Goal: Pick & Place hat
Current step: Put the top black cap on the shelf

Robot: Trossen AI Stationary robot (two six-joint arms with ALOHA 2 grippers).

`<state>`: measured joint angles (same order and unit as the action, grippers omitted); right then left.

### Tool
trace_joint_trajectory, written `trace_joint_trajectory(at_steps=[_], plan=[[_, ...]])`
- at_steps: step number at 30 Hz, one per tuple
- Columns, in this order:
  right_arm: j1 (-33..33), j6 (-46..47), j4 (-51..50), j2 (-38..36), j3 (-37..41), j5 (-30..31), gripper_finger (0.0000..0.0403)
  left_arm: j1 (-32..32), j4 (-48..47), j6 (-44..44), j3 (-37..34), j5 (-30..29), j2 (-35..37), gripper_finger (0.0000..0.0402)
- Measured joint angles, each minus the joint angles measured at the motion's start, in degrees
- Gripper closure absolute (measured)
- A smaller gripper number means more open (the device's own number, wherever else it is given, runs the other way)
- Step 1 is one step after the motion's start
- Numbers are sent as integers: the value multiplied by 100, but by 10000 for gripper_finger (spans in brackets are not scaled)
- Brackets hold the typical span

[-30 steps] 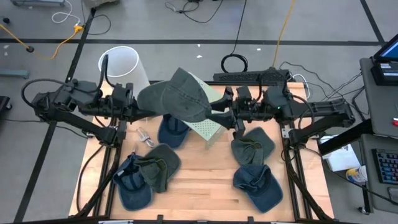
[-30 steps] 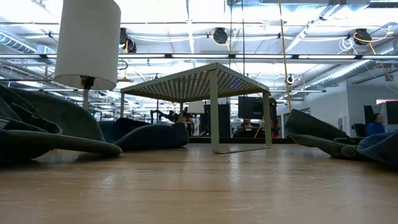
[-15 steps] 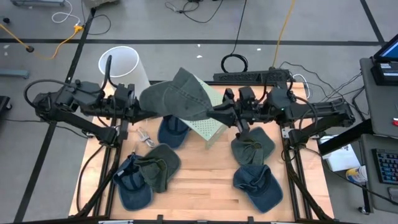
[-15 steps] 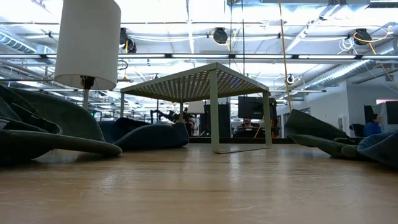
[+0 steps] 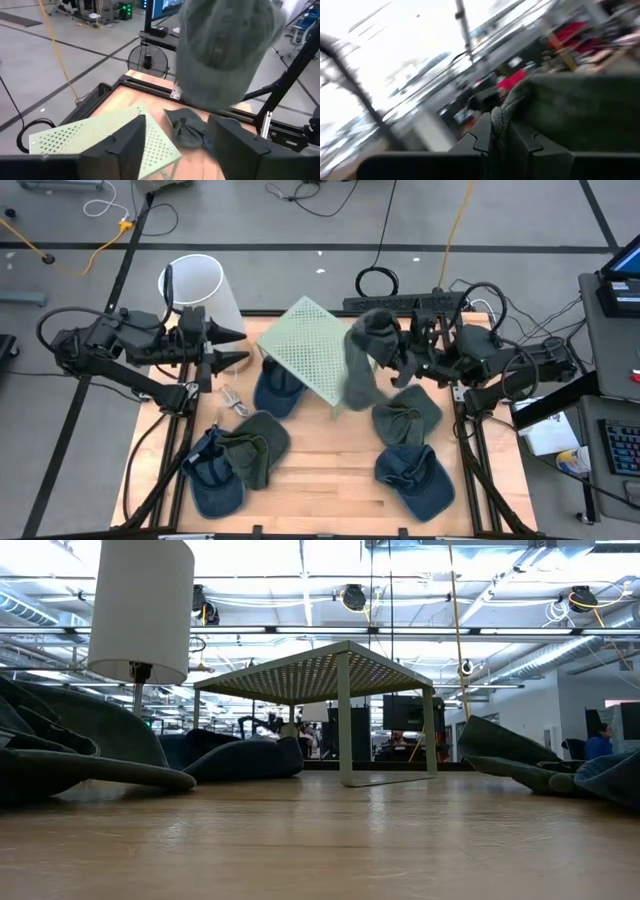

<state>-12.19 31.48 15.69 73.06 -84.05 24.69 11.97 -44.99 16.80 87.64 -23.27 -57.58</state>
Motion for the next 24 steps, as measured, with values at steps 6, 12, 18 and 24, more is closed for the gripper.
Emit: trace_joint_trajectory(at_steps=[6,12,18,24], plan=[[-122,265,37,283,0,1523,382,0,12,-13,0,-28,2,148],[213,360,678,799,0,2050,382,0,37,-151,0,-28,17,138],[764,808,1548,1537,0,2026,382,0,136,-166,0,-28,67,150],[1235,1397,1993,2138,-145,2034,382,0,167,-164,0,56,205,162]])
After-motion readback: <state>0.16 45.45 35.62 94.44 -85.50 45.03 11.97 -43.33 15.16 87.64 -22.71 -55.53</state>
